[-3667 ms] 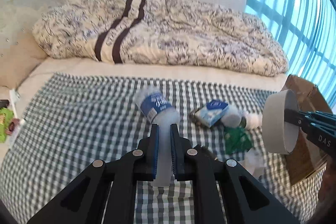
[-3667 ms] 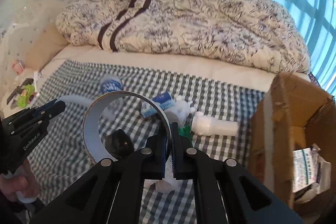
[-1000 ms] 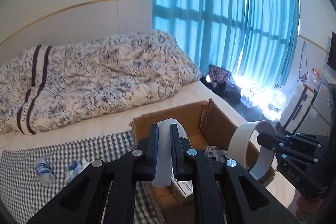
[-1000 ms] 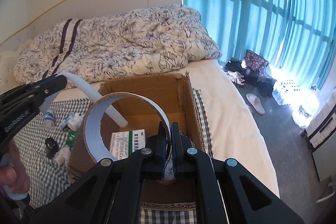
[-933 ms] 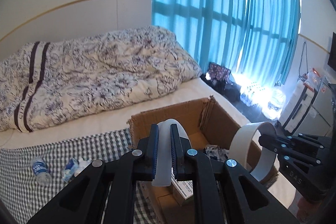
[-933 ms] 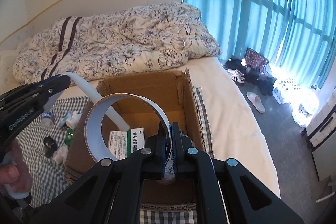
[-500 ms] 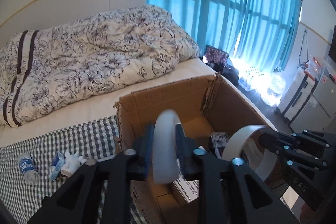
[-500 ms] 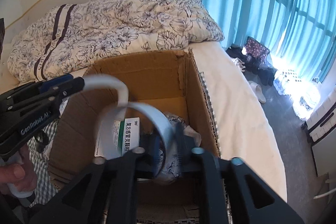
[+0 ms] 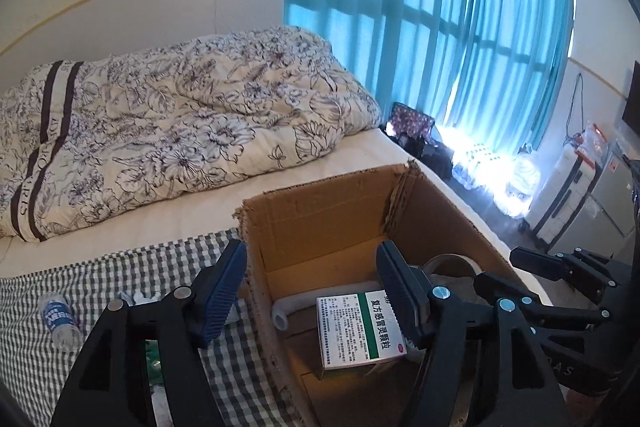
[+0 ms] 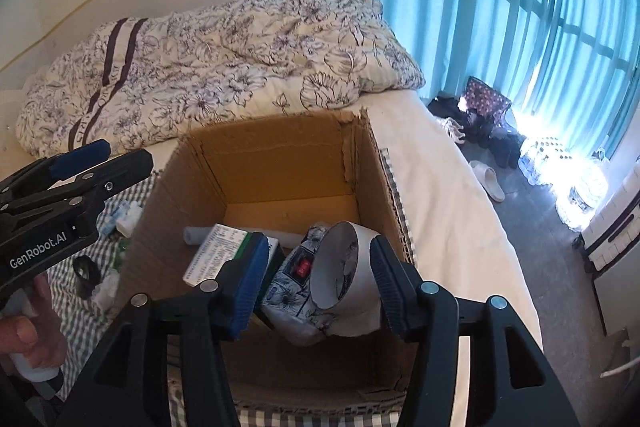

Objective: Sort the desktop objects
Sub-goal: 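Open both grippers to drop the foam tube and tape roll into the box, then move both grippers back toward the black pouch and tissues on the sheet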

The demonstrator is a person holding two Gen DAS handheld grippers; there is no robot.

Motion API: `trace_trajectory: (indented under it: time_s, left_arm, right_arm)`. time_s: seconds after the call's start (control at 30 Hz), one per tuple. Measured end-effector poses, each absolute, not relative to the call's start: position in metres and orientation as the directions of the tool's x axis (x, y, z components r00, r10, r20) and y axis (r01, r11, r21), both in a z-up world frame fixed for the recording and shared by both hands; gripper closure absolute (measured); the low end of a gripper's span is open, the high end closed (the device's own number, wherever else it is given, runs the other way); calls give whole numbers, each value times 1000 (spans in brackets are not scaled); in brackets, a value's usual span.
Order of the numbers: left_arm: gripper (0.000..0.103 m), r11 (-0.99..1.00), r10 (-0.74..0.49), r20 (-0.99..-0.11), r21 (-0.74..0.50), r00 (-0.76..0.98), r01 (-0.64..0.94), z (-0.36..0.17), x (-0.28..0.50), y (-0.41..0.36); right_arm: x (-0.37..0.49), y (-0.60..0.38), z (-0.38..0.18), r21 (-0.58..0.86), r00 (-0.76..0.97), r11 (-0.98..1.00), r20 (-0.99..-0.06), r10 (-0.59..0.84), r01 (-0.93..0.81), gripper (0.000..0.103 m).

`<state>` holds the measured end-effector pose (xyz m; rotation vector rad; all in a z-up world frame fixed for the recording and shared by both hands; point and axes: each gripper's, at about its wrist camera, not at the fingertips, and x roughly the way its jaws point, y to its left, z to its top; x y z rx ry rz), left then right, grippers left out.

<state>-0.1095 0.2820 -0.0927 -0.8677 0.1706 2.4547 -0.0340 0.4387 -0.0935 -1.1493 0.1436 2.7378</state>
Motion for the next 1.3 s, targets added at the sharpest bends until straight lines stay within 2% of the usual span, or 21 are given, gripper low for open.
trace_trajectory:
  time_s: [0.13,0.23,0.3,0.63,0.83,0.9,1.07,1.3]
  left_arm:
    - [33,-858,440,-593,-56,-674,-511,-78,-99,271]
    - [32,-860,444,-578,-59,-685,-507,-67,-91,260]
    - [28,-862,444,-565,-59,-696,-503,-60,-85,251]
    - [20,-901,372,-512,2,-774,-434,-30,-54,186]
    - [18,-926,342,-480,-27,-808,-376,-17,-39,138]
    - [13,-939,320,-471,-41,-822,-342,-13,-36,121]
    - [4,-963,258,-439,-49,-861,-263,-4,-23,79]
    - [0,-985,173,-399,-44,-901,-169,11,-3,22]
  right_arm:
    - [-27,429,-79,24,-707,-982,-697,118,-188,49]
    - [-22,419,-67,22,-723,-983,-681,118,-182,45]
    - [-18,410,-58,23,-736,-985,-667,114,-174,42]
    - [-4,358,-25,36,-795,-993,-603,71,-116,42]
    - [4,327,-12,54,-816,-995,-577,36,-82,41]
    - [8,315,-8,55,-822,-996,-569,23,-66,35]
    - [13,284,-2,61,-834,-998,-551,-23,-13,34]
    - [19,235,10,68,-848,-994,-520,-104,81,20]
